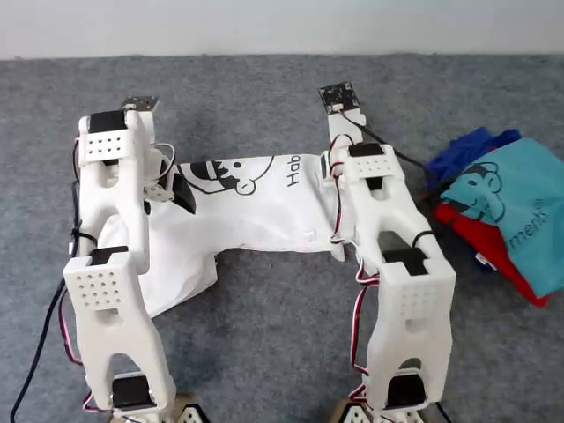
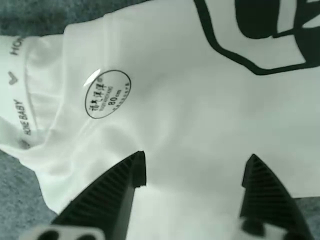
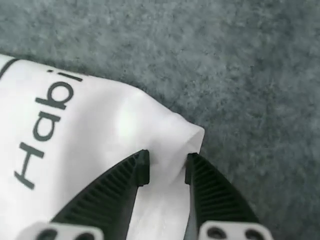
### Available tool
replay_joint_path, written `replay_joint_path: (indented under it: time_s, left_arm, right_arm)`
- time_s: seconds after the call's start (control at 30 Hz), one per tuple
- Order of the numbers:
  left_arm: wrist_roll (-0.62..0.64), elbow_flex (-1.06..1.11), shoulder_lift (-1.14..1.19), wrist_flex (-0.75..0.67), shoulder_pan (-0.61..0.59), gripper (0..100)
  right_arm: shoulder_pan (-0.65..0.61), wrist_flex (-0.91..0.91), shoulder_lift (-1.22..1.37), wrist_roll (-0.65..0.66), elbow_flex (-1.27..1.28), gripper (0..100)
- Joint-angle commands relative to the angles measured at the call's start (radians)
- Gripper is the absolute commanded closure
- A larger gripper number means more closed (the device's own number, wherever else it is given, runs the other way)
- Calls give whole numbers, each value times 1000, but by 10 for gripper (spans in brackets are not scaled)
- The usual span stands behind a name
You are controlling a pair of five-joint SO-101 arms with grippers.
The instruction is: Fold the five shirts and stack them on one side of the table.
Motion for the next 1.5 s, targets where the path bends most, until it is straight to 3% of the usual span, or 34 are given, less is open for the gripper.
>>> replay_joint_path:
  time_s: [0.0,0.1,0.27,0.97,1.17,1.33,1.47]
  left_arm:
    - [-15,-4,-66,-5,9,694]
    - [-15,-4,-66,-6,9,694]
    - [-17,10,-66,-6,9,694]
    - [-17,24,-64,-20,9,694]
    - [-17,36,-64,-21,9,694]
    - [-17,99,-66,-64,8,694]
    - [-17,176,-66,-135,9,694]
  right_arm:
    - [-5,8,2,-8,-61,881]
    - [-5,8,7,-6,-69,891]
    - [-4,7,4,-3,-78,991]
    - [91,-2,19,121,-193,981]
    - [93,-22,159,121,-304,936]
    - [88,217,222,121,-511,768]
    - [93,476,206,121,-743,754]
